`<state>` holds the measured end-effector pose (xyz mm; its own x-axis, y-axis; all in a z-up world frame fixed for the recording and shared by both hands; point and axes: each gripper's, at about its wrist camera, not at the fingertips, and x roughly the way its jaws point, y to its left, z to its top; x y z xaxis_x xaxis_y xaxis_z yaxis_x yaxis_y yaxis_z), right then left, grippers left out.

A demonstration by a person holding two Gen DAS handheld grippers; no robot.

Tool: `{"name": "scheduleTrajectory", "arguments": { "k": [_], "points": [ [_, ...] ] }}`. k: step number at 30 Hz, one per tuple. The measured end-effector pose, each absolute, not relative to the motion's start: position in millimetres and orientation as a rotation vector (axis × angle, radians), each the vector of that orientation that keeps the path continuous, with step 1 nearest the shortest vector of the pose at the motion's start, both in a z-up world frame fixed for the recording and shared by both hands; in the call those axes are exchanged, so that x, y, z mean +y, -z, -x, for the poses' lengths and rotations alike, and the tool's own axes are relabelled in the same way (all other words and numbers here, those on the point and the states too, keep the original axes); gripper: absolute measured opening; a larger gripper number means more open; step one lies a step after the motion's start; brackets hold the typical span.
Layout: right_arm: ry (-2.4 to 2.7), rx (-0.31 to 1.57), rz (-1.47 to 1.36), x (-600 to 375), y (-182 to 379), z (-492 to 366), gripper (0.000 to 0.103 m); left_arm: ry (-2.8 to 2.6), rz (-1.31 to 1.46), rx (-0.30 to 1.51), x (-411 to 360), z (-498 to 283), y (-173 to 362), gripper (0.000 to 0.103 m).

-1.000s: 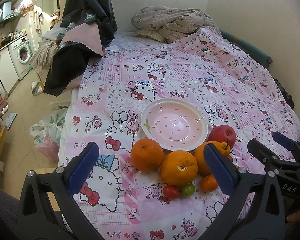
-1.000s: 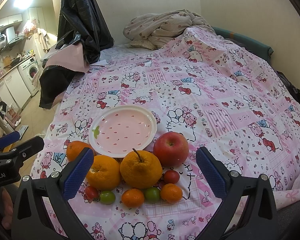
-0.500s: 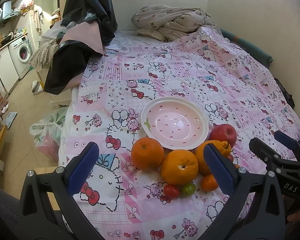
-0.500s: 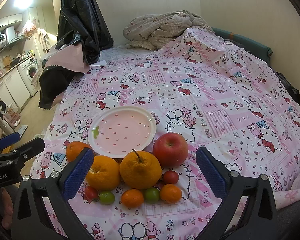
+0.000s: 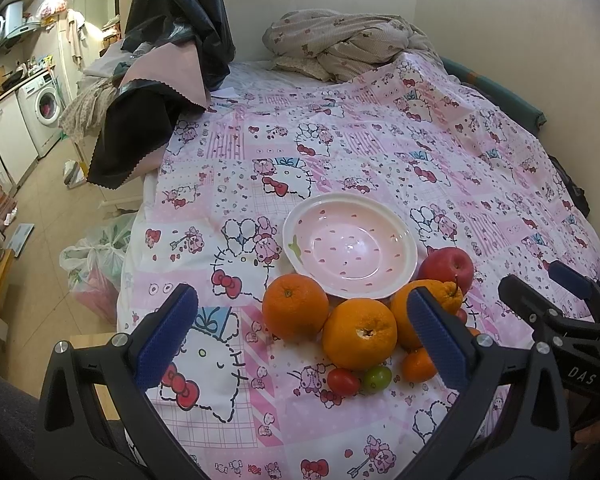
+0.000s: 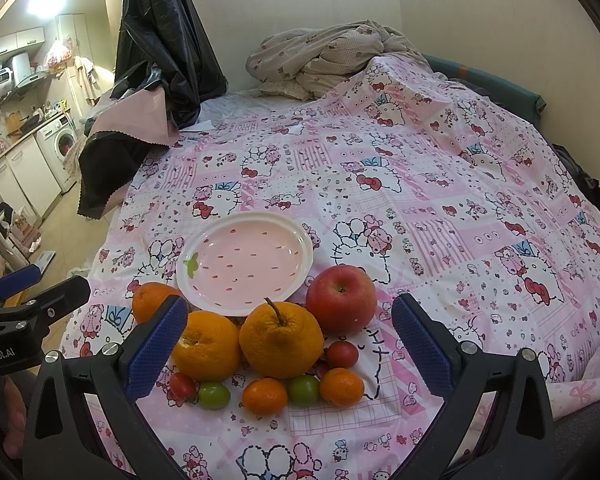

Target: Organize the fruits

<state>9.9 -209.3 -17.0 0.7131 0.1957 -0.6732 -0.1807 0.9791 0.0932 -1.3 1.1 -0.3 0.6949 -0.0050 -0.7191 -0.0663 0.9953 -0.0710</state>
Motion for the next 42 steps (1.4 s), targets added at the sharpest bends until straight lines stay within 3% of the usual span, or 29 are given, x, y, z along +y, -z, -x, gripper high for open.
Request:
{"name": "scheduleTrajectory", "arguments": {
  "k": [8, 15, 21, 26, 32, 42],
  "points": [
    [-0.176, 0.761, -0.041, -219.1, 8.9, -17.4, 0.103, -0.051, 0.139, 0.909, 16.5, -14.0, 6.1, 0.103],
    [-0.154, 0.898, -0.097, -247.7, 6.2, -54.0, 0.103, -0.085, 0.306, 1.192, 50.8, -54.3, 39.2, 0.103],
    [-0.167, 0.975, -0.158, -257.5, 24.9, -67.8, 0.103, -0.077, 0.343, 1.321, 49.5, -79.9, 66.4, 0.101],
    [-0.158, 1.033, -0.234, -264.4, 42.1, -72.4, 0.103, -0.073, 0.388, 1.385, 42.3, -106.0, 86.8, 0.093],
    [-0.138, 1.06, -0.263, -269.8, 51.8, -76.7, 0.103, -0.074, 0.395, 1.466, 32.8, -119.4, 119.8, 0.07],
    [-0.135, 1.117, -0.375, -282.6, 65.5, -86.8, 0.103, -0.05, 0.379, 1.454, 34.0, -114.7, 127.6, 0.064]
  ]
}}
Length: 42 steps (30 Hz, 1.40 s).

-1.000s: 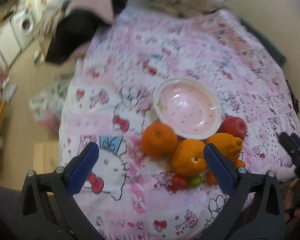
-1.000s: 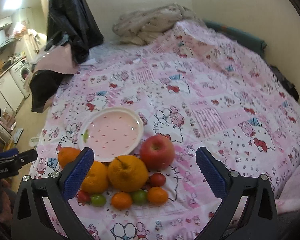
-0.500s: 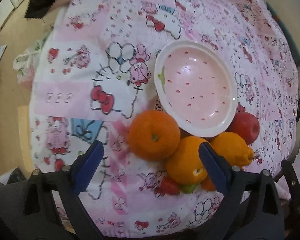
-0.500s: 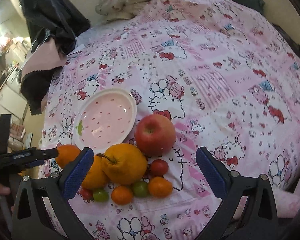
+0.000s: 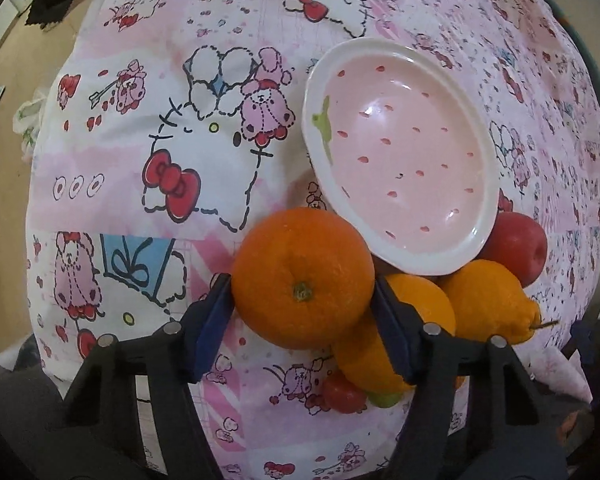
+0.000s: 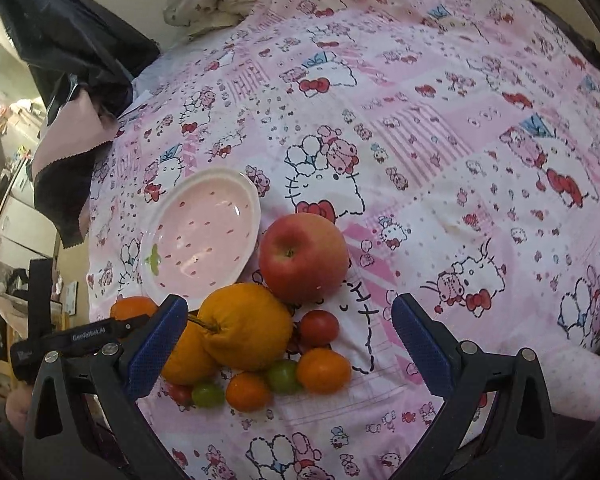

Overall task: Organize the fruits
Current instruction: 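Grasp an orange with the left tool while the right tool grasps the red apple, then lower the orange onto the plate with the left tool while the right tool places the apple beside it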

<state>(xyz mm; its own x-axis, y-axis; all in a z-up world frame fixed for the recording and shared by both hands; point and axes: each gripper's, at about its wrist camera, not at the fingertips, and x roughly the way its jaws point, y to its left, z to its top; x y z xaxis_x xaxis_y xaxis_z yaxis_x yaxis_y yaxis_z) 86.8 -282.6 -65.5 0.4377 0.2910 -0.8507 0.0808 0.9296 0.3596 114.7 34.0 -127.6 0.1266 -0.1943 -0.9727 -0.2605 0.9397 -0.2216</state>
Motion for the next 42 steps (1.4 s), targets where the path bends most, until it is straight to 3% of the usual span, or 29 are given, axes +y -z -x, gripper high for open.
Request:
{"name": "scheduleTrajectory", "arguments": {
  "k": [9, 26, 29, 32, 42],
  "points": [
    [-0.083, 1.207, -0.484, -306.0, 77.2, -105.9, 0.103, -0.094, 0.303, 1.378, 33.8, -100.5, 93.9, 0.064],
    [-0.088, 1.432, -0.102, -245.3, 152.9, -172.4, 0.103, -0.09, 0.279, 1.348, 32.7, -103.7, 82.0, 0.064],
    [-0.089, 1.447, -0.104, -244.5, 162.9, -176.0, 0.099, -0.09, 0.263, 1.339, 28.1, -106.3, 79.9, 0.064],
    [-0.118, 1.462, -0.145, -243.6, 170.4, -178.1, 0.087, -0.081, 0.261, 1.333, 25.1, -107.5, 78.4, 0.064],
    [-0.1, 1.406, -0.143, -253.6, 155.0, -178.1, 0.086, -0.072, 0.254, 1.311, 20.6, -110.7, 74.0, 0.064]
  ]
}}
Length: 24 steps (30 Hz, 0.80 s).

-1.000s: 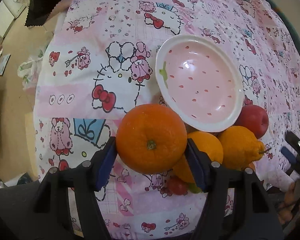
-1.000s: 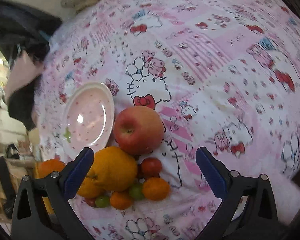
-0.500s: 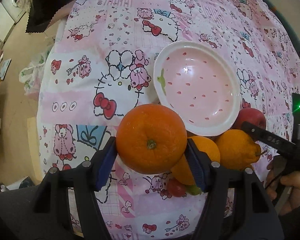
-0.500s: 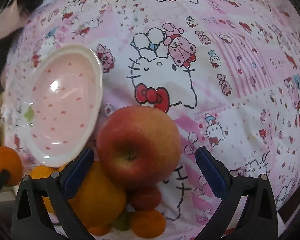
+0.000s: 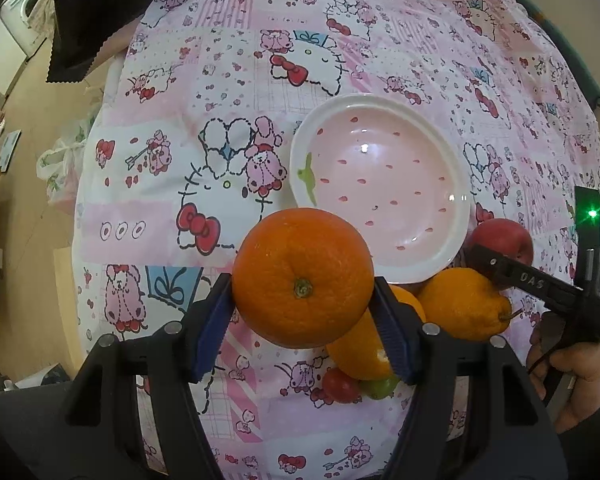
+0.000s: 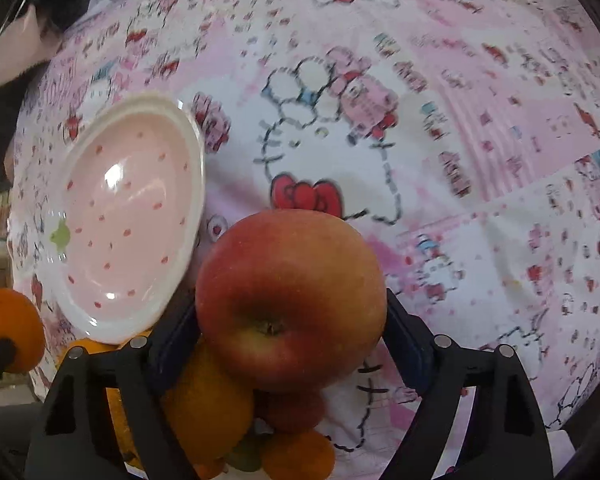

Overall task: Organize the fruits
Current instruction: 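Lower the orange onto the plate with the left tool while the right tool places the apple beside it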

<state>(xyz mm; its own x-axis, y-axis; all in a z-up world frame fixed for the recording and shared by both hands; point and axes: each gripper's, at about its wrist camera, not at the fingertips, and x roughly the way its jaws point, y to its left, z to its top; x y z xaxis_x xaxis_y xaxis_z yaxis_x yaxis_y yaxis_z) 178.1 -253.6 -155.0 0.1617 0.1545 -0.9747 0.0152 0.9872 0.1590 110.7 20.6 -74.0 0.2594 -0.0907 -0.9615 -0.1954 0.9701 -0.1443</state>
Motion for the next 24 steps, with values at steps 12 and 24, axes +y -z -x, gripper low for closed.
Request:
{"name": "scheduleTrajectory", "arguments": {
  "k": [12, 24],
  "points": [
    [-0.228, 1.236, -0.233, -251.7, 90.7, -195.6, 0.086, -0.01, 0.24, 1.304, 21.1, -139.9, 69.2, 0.064],
    [-0.449, 1.237, 0.037, -169.6, 107.2, -217.2, 0.087, 0.017, 0.337, 1.336, 20.3, -206.9, 83.9, 0.064]
  ]
}}
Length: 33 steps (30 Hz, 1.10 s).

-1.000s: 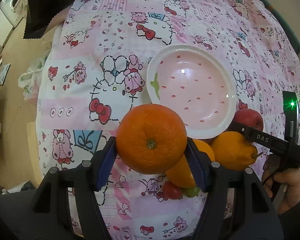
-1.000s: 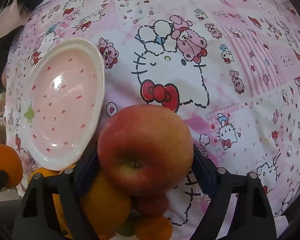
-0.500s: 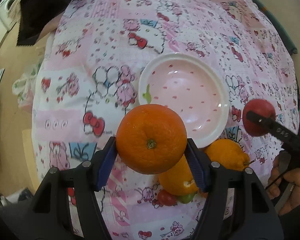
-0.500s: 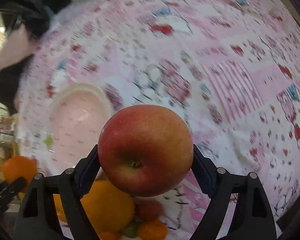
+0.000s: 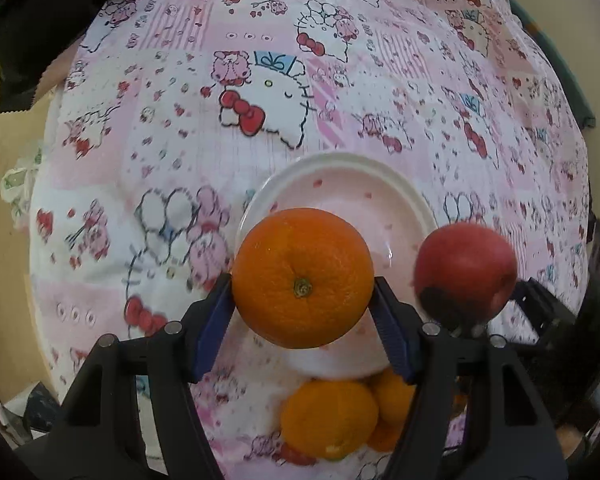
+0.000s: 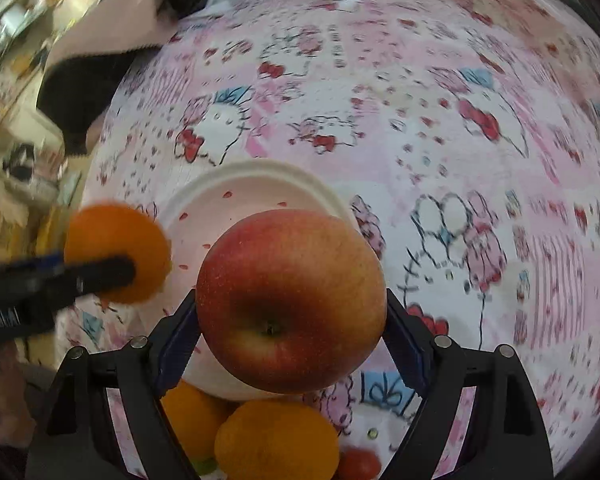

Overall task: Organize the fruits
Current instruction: 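Lower the orange onto the plate with the left tool while the right tool places the apple beside it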

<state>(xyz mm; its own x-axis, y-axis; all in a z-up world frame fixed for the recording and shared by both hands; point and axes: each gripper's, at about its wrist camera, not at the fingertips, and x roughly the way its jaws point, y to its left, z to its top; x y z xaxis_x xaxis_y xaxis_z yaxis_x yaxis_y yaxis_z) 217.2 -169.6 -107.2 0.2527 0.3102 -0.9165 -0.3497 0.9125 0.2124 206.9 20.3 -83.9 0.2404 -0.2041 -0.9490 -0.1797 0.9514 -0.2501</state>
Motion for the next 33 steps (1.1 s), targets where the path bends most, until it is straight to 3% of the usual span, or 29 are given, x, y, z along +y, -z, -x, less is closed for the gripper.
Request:
{"name": "scheduleTrajectory", "arguments": {
  "k": [15, 26, 28, 30, 33],
  "points": [
    [-0.514, 1.281, 0.223, -136.7, 142.9, -238.5, 0.087, 0.021, 0.275, 1.422, 4.2, -239.1, 125.6, 0.064],
    [-0.53, 1.3, 0.287, -126.6, 155.5, -234.0, 0.087, 0.039, 0.254, 1.361, -5.0, -244.5, 120.3, 0.067],
    [-0.533, 1.301, 0.273, -127.8, 155.9, -235.0, 0.087, 0.042, 0.258, 1.364, -4.5, -245.6, 119.1, 0.069],
    [-0.538, 1.304, 0.267, -128.4, 156.4, -235.9, 0.088, 0.036, 0.282, 1.381, -1.3, -246.0, 121.7, 0.078],
    [-0.545, 1.309, 0.269, -127.2, 156.5, -235.4, 0.087, 0.039, 0.317, 1.384, 3.3, -243.9, 123.9, 0.08]
  ]
}}
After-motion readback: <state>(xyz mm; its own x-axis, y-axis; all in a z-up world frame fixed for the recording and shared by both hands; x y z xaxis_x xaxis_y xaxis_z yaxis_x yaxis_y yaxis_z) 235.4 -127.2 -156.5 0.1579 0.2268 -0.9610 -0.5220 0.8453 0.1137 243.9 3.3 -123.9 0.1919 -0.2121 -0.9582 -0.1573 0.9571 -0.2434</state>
